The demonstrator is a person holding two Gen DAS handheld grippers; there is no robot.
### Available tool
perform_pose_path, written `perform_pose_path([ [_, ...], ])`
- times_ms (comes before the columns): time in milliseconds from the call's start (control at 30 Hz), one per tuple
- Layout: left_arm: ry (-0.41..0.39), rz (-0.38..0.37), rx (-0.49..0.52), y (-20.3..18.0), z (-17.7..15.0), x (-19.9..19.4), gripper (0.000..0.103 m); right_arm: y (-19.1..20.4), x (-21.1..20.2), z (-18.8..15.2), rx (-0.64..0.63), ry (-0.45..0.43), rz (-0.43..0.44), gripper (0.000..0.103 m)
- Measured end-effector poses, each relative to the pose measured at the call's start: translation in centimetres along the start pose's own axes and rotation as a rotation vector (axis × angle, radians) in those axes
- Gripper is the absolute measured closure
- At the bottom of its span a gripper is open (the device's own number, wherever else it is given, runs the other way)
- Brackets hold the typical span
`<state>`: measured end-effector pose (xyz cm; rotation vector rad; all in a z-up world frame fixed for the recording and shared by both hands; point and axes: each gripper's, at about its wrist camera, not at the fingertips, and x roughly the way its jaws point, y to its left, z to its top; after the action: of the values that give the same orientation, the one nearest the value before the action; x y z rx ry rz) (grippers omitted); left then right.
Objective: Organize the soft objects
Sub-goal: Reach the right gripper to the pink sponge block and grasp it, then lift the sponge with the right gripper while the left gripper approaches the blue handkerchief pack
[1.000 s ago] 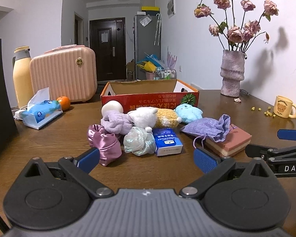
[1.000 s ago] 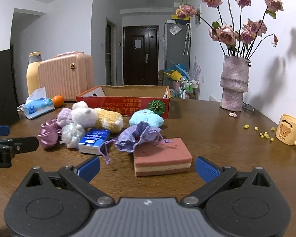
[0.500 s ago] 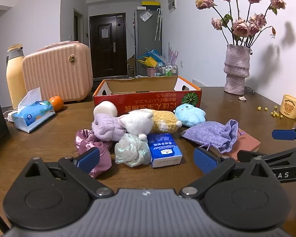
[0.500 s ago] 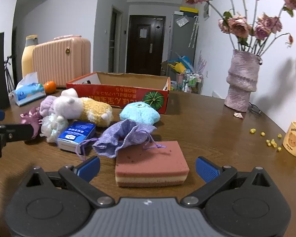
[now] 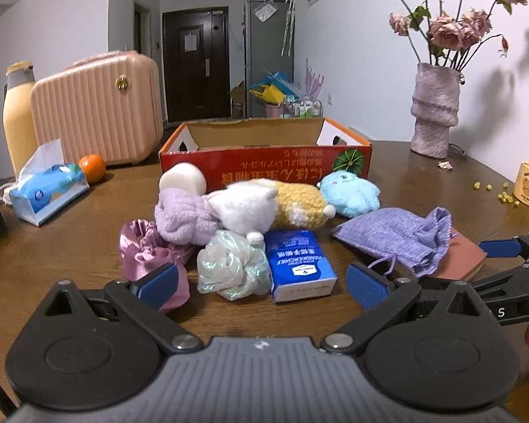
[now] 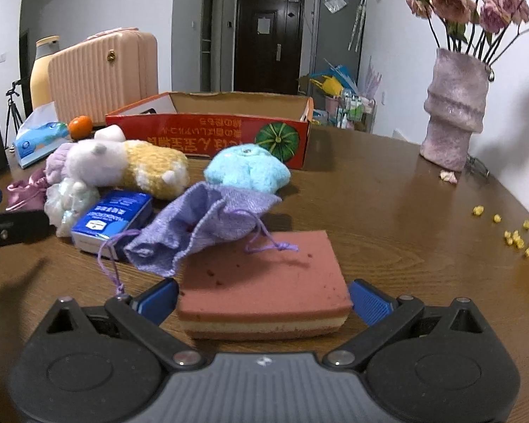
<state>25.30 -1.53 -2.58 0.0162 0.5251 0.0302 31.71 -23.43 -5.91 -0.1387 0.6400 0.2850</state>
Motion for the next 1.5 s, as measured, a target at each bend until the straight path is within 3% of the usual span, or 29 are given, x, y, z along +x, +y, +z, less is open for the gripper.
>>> perform_pose_path([
  [267,0.020,-0.011,-0.018,0.4,-0.3,0.5,0.000,0.1,1.2,-0.3,-0.008,0.036,0.006,0.004],
  [433,0.019,-0.021,-0.006,0.0,-0.6,0.3,0.000,0.3,0.8,-0.4,-0.028,0.014,-0.016,0.005],
  [833,0.009,-0.003,-0.012,0.0,-1.2,-0.5,0.000,-1.5,-2.9,-0.6,0.062,-0.137,-0.074,0.006],
  [1200,-0.012,0.016,-0.006,-0.4,-1.8,-2.0,0.000,-3.3,-7.0,-2.0,0.162,-0.307,-0.077,0.006],
  [1500,-0.004,-0.006,0.015,-1.5,-1.9,-2.5,0.000,-3.9,-7.1,-2.0,0.174,-0.313,-0.079,0.006],
])
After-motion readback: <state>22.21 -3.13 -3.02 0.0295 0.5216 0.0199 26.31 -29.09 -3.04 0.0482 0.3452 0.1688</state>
